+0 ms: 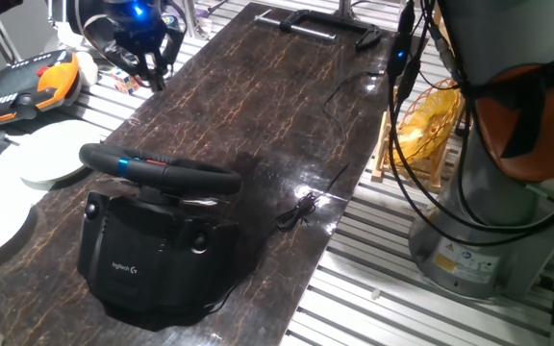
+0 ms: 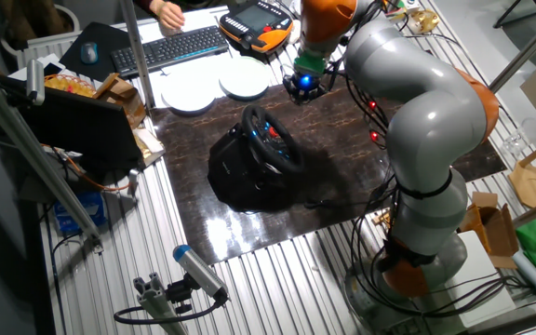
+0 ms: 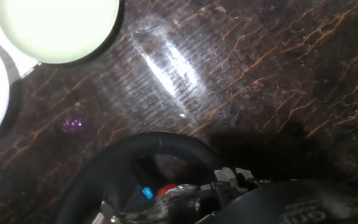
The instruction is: Rotate the steering wheel 90 degrees counterclockwise
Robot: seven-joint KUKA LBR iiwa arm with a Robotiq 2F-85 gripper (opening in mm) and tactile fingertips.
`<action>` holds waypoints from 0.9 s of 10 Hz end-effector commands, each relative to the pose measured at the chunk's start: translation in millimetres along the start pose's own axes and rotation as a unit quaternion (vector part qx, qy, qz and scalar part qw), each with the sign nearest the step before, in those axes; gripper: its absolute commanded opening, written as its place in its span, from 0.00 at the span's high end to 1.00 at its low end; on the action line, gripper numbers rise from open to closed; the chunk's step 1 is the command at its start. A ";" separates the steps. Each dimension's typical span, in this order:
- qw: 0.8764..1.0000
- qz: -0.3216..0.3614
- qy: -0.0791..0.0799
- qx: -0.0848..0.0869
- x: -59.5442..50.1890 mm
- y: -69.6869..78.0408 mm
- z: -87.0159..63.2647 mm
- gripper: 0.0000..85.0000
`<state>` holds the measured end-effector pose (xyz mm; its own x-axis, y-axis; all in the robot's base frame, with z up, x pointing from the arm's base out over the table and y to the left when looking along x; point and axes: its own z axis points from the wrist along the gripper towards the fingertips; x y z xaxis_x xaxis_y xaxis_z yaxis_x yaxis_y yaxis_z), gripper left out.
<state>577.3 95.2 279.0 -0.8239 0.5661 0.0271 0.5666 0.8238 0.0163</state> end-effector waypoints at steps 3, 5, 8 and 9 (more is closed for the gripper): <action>1.000 -0.009 0.007 -0.001 0.1 -0.6 0.3 0.99; 1.000 -0.012 0.009 -0.001 0.2 -2.4 1.0 0.99; 1.000 -0.013 0.015 -0.002 0.6 -3.2 2.5 0.99; 1.000 -0.014 0.016 -0.003 0.7 -2.9 2.9 0.99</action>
<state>575.0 93.2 276.0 -0.8387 0.5415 0.0581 0.5434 0.8392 0.0225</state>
